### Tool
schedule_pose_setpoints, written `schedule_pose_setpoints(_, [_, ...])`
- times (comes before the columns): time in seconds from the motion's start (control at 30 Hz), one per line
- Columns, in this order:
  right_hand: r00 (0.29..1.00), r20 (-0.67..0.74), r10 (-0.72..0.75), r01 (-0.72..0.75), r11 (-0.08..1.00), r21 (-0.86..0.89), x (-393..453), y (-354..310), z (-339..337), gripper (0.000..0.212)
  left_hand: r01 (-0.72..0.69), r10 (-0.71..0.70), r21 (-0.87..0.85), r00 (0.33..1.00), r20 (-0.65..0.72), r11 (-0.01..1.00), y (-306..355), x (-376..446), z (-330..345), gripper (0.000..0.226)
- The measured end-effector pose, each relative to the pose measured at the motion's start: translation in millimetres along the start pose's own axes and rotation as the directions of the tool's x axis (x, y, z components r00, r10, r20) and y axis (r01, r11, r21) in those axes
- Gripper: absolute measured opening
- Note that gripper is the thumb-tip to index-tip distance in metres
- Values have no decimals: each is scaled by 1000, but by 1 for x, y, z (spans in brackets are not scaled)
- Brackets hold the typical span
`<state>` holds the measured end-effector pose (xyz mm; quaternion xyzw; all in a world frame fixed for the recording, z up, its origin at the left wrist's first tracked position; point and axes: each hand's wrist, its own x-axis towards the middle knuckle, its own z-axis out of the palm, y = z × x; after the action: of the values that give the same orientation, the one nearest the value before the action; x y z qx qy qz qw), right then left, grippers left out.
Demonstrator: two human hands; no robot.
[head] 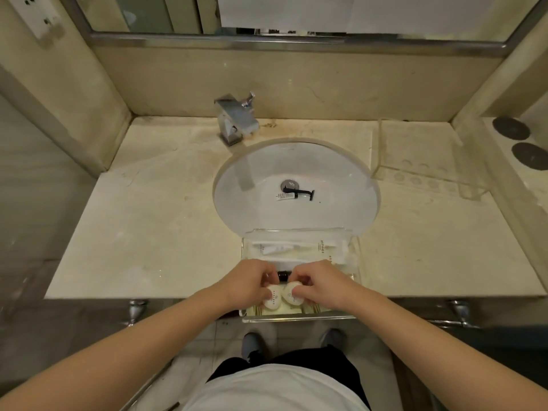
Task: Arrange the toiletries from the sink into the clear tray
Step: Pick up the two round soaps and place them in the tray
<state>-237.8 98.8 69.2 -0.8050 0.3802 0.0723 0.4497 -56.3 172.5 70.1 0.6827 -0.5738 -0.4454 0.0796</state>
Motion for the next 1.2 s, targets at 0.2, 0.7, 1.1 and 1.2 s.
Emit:
schedule_pose_setpoints(0.2, [991,-37,-128,114,961,-253,0,0,14,20,1,9,127,997,-76,992,-5,-5,8,15])
schedule_pose_setpoints(0.7, [953,-85,-292,197,806,-558,-6,13,29,26,-19,33,242,998,-57,970,-8,-16,16,21])
schedule_pose_setpoints(1.1, [906,-123,-405,289,804,-519,-3,12,22,26,-44,72,198,987,-140,979,-6,-5,6,15])
schedule_pose_setpoints(1.2, [922,-255,-291,178,904,-389,4,3,3,22,-56,88,145,971,-224,988,2,6,-11,14])
